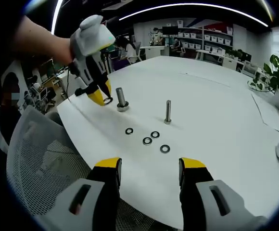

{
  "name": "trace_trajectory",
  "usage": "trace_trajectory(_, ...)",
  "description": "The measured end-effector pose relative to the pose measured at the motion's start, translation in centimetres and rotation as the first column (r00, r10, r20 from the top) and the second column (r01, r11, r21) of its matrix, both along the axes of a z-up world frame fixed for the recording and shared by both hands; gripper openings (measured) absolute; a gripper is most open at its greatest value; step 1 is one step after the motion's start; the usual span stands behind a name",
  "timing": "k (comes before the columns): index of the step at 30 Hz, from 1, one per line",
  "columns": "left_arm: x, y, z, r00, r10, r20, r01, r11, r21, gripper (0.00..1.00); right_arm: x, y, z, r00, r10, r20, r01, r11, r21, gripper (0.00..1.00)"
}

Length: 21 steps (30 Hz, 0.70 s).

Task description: Place the washer onto the threaded stud by aligning its center hole with the stud, sliding it down to the base, and recovering from edge contact or off-axis alignment until the washer reaches the visible bottom stop.

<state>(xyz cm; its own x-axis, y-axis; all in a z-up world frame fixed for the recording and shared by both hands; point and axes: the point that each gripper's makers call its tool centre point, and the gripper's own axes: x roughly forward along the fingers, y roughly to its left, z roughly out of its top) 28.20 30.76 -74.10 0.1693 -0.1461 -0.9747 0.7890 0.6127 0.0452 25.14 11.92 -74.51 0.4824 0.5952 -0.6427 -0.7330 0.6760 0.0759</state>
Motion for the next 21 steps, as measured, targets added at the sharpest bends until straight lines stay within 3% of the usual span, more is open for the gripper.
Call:
trace_trajectory(12, 1.6, 0.1, 2.1, 0.999, -0.028, 0.015, 0.028, 1.0, -0.007, 0.18, 0.1, 0.0, 0.0, 1.0, -0.004, 0.003, 0.004, 1.0, 0.005, 0.5)
trace_trajectory(21, 3.1, -0.2, 1.9, 0.997, -0.065, 0.042, 0.064, 0.998, 0.023, 0.18, 0.1, -0.1, 0.0, 1.0, -0.008, 0.005, 0.008, 1.0, 0.007, 0.5)
